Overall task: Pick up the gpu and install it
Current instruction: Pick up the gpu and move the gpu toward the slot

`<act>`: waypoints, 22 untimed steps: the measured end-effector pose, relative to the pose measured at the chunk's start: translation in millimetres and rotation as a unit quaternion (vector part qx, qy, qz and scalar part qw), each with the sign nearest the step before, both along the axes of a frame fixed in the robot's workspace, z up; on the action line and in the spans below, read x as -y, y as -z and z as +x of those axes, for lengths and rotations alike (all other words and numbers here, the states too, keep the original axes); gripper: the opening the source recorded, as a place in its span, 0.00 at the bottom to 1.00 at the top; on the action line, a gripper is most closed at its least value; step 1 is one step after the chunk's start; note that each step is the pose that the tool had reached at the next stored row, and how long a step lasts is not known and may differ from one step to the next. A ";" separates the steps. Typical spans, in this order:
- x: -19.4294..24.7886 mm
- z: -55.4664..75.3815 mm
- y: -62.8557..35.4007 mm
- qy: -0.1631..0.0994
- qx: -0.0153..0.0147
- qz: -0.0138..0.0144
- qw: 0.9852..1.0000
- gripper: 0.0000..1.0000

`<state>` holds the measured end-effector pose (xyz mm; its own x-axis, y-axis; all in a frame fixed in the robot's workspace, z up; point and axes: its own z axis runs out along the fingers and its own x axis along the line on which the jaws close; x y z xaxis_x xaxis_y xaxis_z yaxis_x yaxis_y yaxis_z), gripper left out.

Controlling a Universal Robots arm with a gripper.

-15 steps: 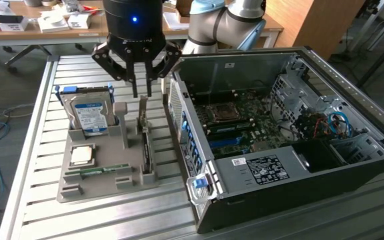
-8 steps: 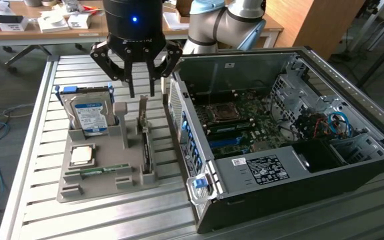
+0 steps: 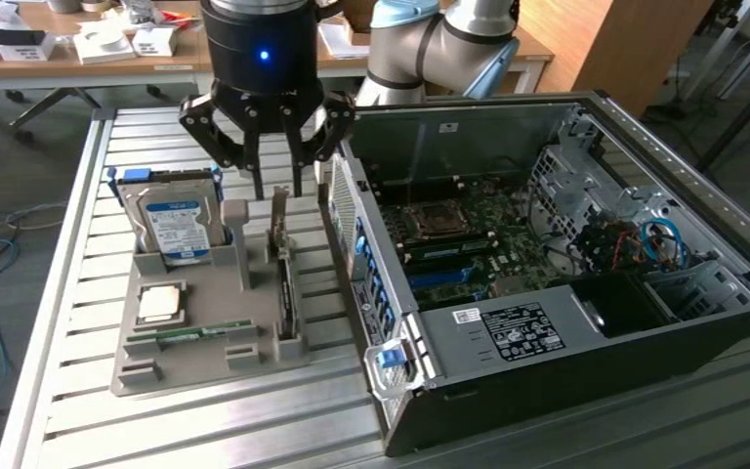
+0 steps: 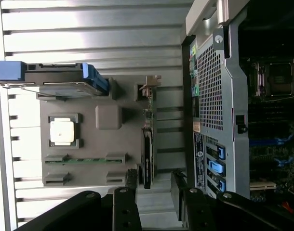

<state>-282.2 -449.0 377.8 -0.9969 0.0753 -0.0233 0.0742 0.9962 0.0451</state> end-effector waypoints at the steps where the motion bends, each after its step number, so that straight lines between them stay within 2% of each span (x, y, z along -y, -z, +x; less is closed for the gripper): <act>1: 0.0 0.0 1.8 0.000 0.000 0.000 1.000 0.42; 22: 0.0 0.0 40.0 0.000 0.000 0.000 1.000 0.42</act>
<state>-282.2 -449.0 337.8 -0.9969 0.0753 -0.0233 0.0742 0.9962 0.0451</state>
